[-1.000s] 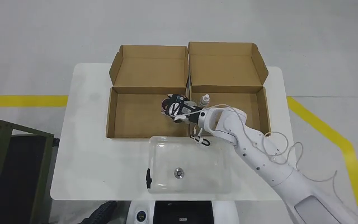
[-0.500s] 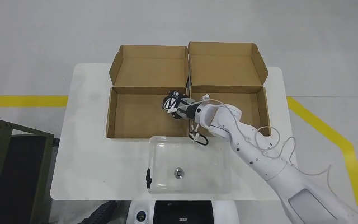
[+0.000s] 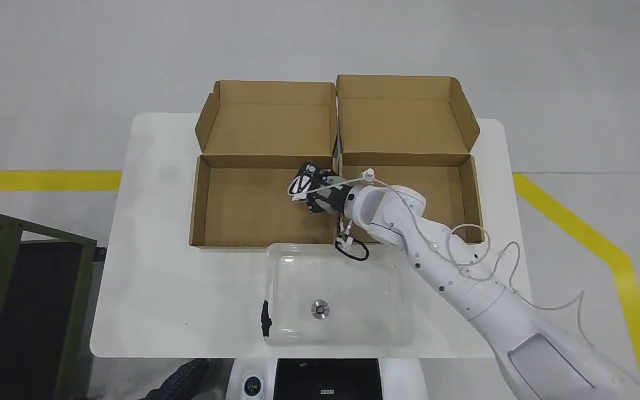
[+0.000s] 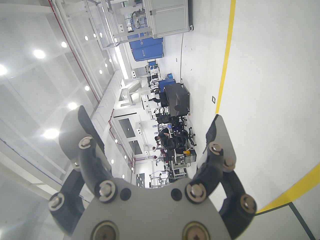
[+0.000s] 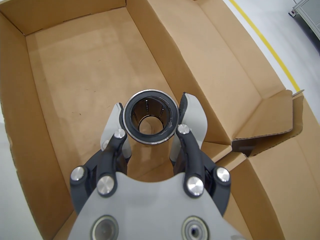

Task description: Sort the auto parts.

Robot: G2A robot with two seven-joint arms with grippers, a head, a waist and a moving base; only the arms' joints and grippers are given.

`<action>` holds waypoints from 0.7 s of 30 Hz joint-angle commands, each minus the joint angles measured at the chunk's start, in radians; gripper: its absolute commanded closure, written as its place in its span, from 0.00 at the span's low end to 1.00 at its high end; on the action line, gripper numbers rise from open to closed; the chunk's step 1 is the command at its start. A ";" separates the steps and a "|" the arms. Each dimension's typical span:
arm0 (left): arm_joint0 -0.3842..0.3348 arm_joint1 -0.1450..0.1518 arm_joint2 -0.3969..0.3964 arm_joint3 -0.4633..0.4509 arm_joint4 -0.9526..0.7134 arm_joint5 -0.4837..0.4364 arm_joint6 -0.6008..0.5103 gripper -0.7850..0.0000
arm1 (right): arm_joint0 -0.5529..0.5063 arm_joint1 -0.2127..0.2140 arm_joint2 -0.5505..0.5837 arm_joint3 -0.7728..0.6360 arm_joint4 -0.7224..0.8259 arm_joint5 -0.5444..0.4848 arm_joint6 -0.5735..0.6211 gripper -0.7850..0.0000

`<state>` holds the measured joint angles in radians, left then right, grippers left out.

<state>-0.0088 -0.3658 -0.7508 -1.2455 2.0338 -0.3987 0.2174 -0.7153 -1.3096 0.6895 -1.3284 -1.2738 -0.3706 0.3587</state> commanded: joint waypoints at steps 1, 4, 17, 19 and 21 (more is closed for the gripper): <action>0.000 0.000 0.000 0.000 0.000 0.000 0.000 0.00 | -0.003 -0.002 0.001 0.005 -0.003 0.000 0.000 0.51; 0.000 0.000 0.000 0.000 0.000 0.000 0.000 0.00 | -0.008 -0.005 0.005 0.011 -0.007 0.001 0.003 0.24; 0.000 0.000 0.000 0.000 0.000 0.000 0.000 0.00 | -0.038 0.006 0.079 -0.104 -0.050 -0.044 -0.010 0.02; 0.000 0.000 0.000 0.000 0.000 0.000 0.000 0.00 | -0.056 0.014 0.099 -0.148 -0.053 -0.069 -0.006 0.02; 0.000 0.000 0.000 0.000 0.000 0.000 0.000 0.00 | -0.079 0.022 0.119 -0.199 -0.055 -0.101 0.001 0.02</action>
<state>-0.0088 -0.3658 -0.7508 -1.2455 2.0338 -0.3987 0.2174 -0.7857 -1.2905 0.8013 -1.5061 -1.3283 -0.4592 0.3571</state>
